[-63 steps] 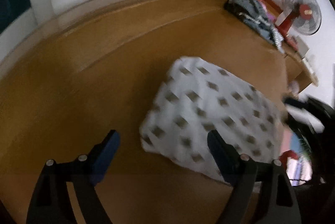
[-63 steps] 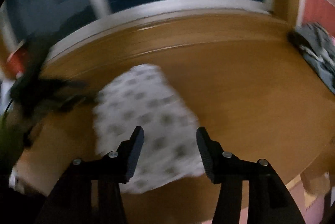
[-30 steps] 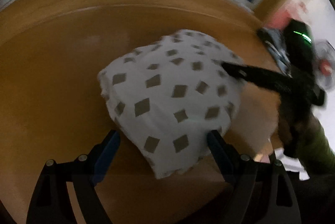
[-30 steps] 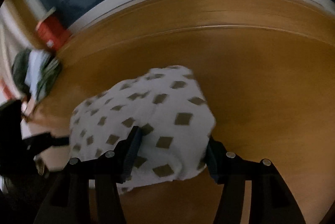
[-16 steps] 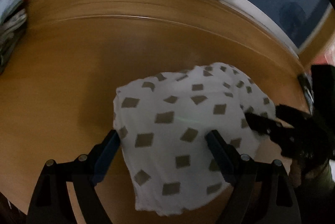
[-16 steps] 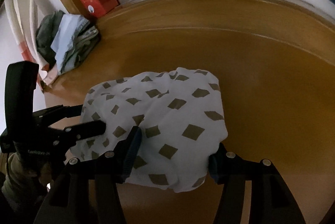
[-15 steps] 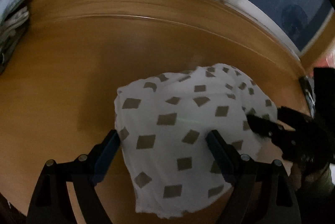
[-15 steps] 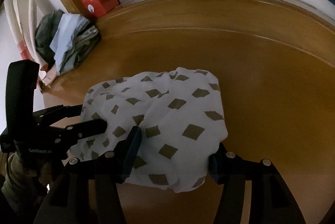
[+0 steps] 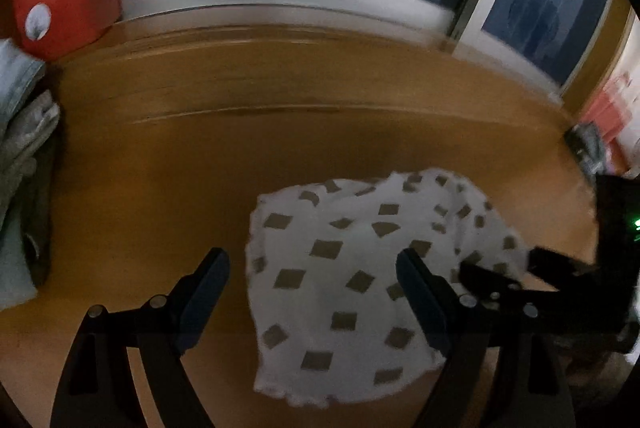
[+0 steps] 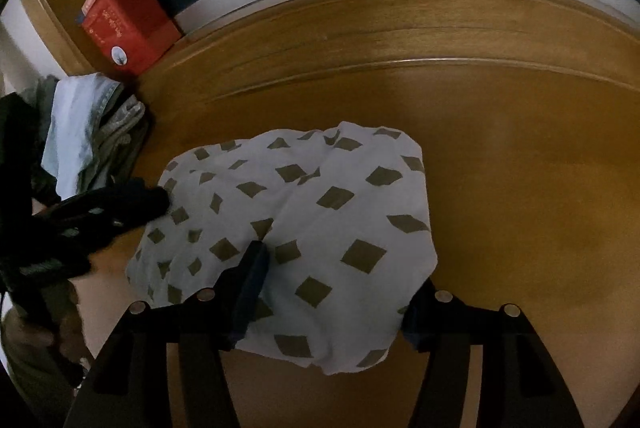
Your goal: Fold clothes
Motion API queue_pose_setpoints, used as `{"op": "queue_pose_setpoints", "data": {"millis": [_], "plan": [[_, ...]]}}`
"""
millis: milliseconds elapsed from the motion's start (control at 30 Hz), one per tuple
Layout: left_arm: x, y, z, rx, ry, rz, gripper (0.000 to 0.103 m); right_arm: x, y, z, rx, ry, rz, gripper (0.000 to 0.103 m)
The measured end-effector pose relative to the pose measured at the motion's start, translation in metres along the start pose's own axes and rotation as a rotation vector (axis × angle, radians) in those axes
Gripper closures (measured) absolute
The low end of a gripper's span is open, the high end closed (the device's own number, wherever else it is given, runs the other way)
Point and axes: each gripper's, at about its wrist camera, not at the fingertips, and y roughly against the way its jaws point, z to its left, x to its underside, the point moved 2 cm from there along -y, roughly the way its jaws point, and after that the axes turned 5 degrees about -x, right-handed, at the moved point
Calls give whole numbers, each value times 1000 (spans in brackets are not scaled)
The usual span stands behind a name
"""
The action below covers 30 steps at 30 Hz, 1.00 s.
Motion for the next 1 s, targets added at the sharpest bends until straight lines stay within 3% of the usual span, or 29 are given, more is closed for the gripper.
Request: {"op": "queue_pose_setpoints", "data": {"millis": [200,267,333,500,800,1000], "plan": [[32,-21,-7,90,6,98,18,16,23,14,58,43,19,44],[40,-31,-13,77,-8,95,16,16,16,18,62,68,43,44],[38,-40,-9,101,40,103,16,11,6,20,67,85,51,44],[21,-47,2,36,39,68,16,-9,-13,25,46,120,30,43],[-24,-56,-5,-160,26,10,16,-39,-40,32,42,119,21,39],[-18,-26,-24,-210,104,-3,18,-24,-8,37,73,117,25,39]]}}
